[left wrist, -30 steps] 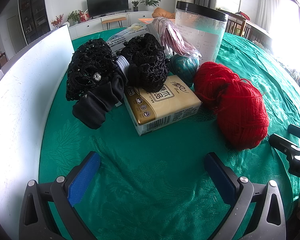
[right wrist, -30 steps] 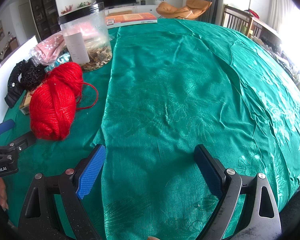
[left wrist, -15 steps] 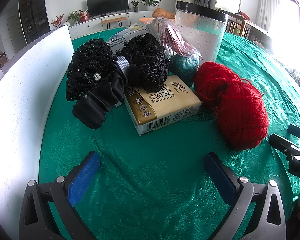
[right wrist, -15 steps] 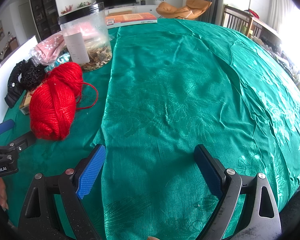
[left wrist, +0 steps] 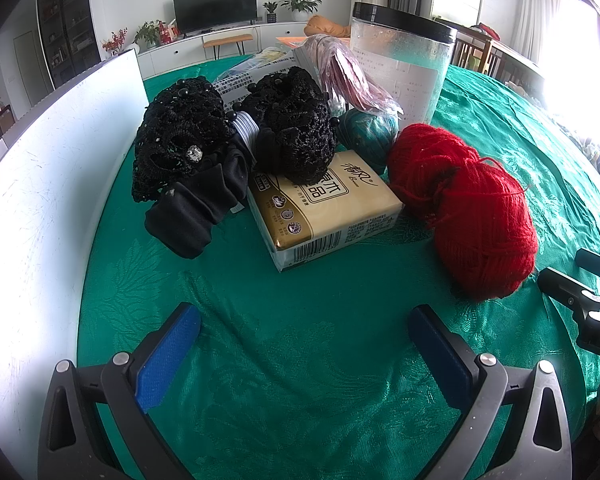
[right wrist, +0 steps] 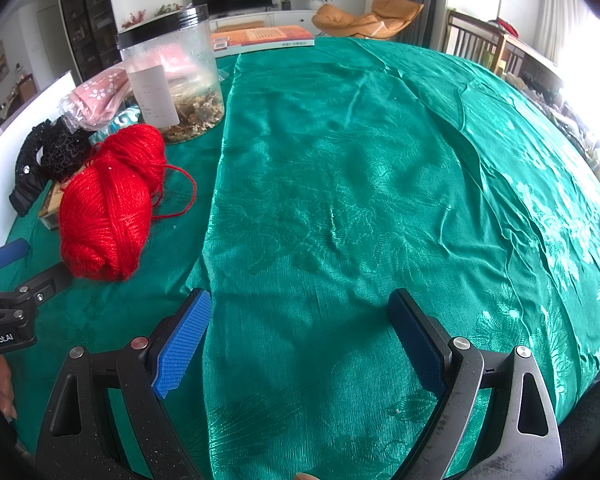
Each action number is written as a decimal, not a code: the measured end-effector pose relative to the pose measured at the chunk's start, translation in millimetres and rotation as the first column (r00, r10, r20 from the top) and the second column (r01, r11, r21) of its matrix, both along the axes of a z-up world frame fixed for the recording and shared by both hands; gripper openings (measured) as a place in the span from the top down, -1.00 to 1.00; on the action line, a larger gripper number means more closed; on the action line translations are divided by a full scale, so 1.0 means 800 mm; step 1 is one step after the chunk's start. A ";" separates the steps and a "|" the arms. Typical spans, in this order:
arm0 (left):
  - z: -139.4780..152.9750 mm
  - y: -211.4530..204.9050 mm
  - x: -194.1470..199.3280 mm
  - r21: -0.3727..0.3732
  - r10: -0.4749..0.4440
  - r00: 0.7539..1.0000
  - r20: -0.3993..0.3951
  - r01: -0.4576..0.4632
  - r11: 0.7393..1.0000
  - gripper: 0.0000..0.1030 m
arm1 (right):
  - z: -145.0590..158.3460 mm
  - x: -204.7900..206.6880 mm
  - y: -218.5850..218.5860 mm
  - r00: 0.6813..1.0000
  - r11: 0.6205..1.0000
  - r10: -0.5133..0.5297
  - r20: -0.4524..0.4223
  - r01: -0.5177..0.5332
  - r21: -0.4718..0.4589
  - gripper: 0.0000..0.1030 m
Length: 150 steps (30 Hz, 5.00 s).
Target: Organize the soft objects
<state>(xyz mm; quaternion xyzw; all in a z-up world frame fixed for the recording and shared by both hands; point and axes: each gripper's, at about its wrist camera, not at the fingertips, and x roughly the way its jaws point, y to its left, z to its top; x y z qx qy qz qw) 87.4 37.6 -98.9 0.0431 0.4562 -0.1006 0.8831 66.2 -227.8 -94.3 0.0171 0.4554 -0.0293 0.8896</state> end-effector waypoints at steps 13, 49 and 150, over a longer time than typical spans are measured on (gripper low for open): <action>0.000 0.000 0.000 0.000 0.000 1.000 0.000 0.000 1.000 -1.00 | 0.000 0.000 0.000 1.000 1.000 0.000 0.000 0.000 0.000 -0.78; -0.001 0.000 -0.002 -0.001 0.001 1.000 0.000 -0.001 1.000 -1.00 | 0.000 0.000 0.000 1.000 1.000 -0.001 0.001 0.001 -0.001 -0.78; -0.001 0.007 -0.026 -0.003 0.020 1.000 0.018 -0.020 1.000 -1.00 | 0.024 0.097 -0.046 0.997 0.995 0.066 0.026 -0.068 0.073 0.04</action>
